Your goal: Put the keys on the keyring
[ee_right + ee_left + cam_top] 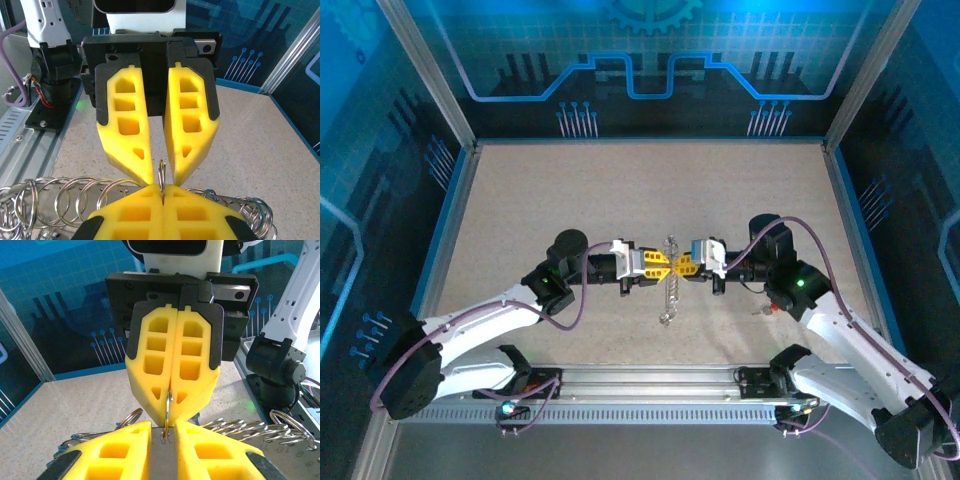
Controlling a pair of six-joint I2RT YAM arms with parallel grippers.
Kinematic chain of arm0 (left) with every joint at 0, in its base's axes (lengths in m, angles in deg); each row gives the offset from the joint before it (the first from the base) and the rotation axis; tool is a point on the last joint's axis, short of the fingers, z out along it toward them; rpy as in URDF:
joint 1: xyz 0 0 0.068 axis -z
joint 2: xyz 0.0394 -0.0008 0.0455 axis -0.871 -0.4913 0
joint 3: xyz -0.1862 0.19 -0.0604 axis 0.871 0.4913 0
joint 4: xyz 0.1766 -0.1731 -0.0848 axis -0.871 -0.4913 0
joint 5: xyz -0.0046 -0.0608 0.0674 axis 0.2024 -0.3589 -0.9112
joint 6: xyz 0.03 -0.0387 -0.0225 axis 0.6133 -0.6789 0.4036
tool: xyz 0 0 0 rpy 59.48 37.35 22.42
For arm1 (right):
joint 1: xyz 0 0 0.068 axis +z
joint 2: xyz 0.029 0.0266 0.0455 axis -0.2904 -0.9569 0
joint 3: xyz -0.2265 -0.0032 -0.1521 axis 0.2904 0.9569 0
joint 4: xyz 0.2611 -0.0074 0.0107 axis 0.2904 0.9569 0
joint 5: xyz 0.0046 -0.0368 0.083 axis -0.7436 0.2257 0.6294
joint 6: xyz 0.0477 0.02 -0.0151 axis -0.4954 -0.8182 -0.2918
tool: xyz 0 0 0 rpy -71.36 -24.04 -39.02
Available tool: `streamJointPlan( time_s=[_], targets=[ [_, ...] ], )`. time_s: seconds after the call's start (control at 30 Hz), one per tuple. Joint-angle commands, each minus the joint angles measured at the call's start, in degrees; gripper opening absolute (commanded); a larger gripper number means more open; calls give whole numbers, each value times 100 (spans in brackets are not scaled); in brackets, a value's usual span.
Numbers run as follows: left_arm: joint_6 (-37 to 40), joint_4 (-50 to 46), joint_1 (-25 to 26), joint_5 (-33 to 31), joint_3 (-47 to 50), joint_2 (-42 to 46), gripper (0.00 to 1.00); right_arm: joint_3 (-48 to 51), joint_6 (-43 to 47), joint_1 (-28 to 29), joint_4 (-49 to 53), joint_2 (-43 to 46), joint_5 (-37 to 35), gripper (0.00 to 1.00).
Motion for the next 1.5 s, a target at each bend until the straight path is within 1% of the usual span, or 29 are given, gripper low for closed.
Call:
streamJointPlan(
  time_s=[0.0,0.3,0.47,0.53,0.7,0.73,0.77,0.8,0.87,0.9,1.03,1.17,1.23,1.3,1.33,1.37,1.43,1.47],
  targets=[
    [-117,170,41,217,-200,-47,18,-135,46,39,-62,47,43,0],
    [-162,144,44,350,-257,-119,17,-149,92,56,-3,20,-15,0],
    [-85,44,34,358,-266,-103,4,-138,72,55,-36,29,-18,0],
    [-57,-30,39,382,-279,-104,0,-129,37,57,-86,46,-23,0],
    [27,-162,43,449,-310,-90,0,-108,-41,60,-177,56,-64,0],
    [39,-171,47,426,-303,-75,0,-95,-54,56,-192,56,-123,6],
    [75,-198,41,375,-306,-53,0,-63,-72,50,-213,75,-187,20],
    [124,-227,30,322,-286,-11,0,-23,-80,48,-235,103,-234,27],
    [155,-274,38,157,-257,66,0,56,-77,48,-279,171,-314,39],
    [155,-329,38,84,-249,93,0,105,-53,40,-283,208,-330,42],
    [234,-584,18,52,-270,115,0,282,-59,-23,-374,364,-270,43],
    [-111,-112,-90,8,-74,85,0,521,-405,-127,-737,587,-333,43],
    [-204,182,-165,-30,46,88,0,620,-665,-181,-842,713,-572,44],
    [-191,235,-226,-239,116,135,0,669,-964,-230,-790,830,-1108,44],
    [-169,222,-264,-286,131,162,0,671,-1148,-237,-698,891,-1520,45],
    [-161,220,-321,-312,152,192,0,651,-1407,-234,-582,944,-2052,47],
    [-179,213,-422,-294,170,235,0,575,-2120,-239,-277,994,-3166,51],
    [-187,196,-481,-252,165,245,0,501,-2666,-253,-23,1005,-3843,50]
  ],
)
